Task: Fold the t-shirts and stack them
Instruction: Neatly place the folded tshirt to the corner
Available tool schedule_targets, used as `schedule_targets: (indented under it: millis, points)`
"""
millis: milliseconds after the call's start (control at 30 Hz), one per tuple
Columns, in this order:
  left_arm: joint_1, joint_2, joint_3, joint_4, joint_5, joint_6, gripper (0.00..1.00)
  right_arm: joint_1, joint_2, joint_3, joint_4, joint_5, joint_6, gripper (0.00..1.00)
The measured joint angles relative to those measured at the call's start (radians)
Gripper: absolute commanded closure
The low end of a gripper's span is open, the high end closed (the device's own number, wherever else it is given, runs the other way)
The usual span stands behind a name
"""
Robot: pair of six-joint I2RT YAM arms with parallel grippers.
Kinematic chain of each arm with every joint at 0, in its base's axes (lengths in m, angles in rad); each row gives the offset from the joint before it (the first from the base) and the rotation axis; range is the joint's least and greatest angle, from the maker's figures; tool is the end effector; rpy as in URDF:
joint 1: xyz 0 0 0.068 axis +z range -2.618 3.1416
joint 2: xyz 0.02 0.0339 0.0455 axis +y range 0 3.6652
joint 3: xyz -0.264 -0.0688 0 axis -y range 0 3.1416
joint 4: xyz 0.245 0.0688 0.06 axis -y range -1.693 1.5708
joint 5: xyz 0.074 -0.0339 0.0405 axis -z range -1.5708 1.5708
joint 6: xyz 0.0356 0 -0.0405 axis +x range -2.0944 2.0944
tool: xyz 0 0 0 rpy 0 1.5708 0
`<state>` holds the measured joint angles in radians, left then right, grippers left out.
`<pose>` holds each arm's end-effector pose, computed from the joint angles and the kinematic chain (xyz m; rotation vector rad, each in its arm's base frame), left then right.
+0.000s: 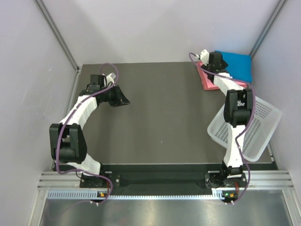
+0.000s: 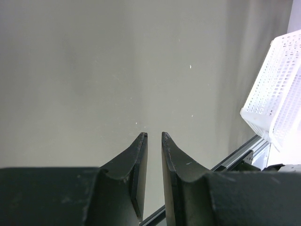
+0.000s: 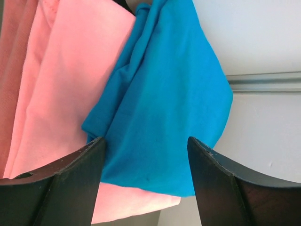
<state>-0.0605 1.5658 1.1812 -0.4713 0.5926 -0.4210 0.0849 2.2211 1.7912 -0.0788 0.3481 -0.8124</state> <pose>0.3343 -0.0402 0.2630 -0.1629 2.4375 -0.9358 0.5206 0.0321 0.2237 -0.7276 2.0198 -0.7971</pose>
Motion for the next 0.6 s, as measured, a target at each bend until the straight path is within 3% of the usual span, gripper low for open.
schedule_targets:
  millis: [600]
  points:
    - [0.0,0.0,-0.002,0.006,0.024,-0.015,0.77,0.042,-0.002,-0.105,0.066,0.044,-0.077,0.31]
